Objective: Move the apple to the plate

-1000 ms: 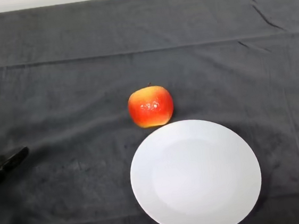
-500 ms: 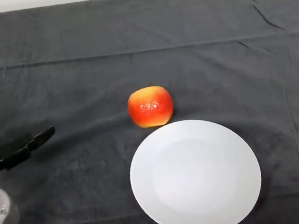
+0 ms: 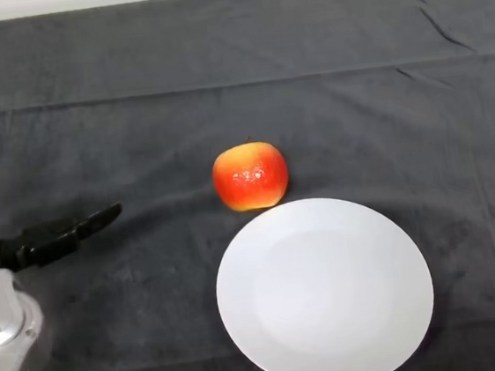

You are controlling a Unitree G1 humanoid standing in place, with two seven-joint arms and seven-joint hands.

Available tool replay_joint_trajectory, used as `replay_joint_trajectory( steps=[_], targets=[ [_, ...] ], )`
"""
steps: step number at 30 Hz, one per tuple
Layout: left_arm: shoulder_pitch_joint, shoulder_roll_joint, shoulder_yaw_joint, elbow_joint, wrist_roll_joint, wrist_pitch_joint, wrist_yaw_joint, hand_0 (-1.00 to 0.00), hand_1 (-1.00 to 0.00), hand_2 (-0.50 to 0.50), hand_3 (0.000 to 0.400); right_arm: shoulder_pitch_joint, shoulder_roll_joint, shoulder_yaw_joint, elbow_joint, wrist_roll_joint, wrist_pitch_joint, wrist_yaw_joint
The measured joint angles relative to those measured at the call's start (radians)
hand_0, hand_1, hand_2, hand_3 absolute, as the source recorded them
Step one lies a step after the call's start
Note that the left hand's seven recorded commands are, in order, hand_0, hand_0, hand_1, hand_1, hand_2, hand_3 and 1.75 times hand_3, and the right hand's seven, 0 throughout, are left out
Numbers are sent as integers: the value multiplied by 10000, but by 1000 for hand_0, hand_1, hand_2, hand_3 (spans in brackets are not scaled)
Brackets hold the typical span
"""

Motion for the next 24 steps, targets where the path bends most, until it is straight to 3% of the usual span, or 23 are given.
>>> replay_joint_trajectory(
  steps=[12, 24],
  targets=[
    [-187, -312, -1078, 2, 382, 383, -1, 0, 0, 0, 0, 0, 0, -1, 0, 0, 0, 0],
    [-1335, -543, -2010, 266, 430, 727, -281, 0, 0, 0, 0, 0, 0, 2, 0, 0, 0, 0]
  ],
)
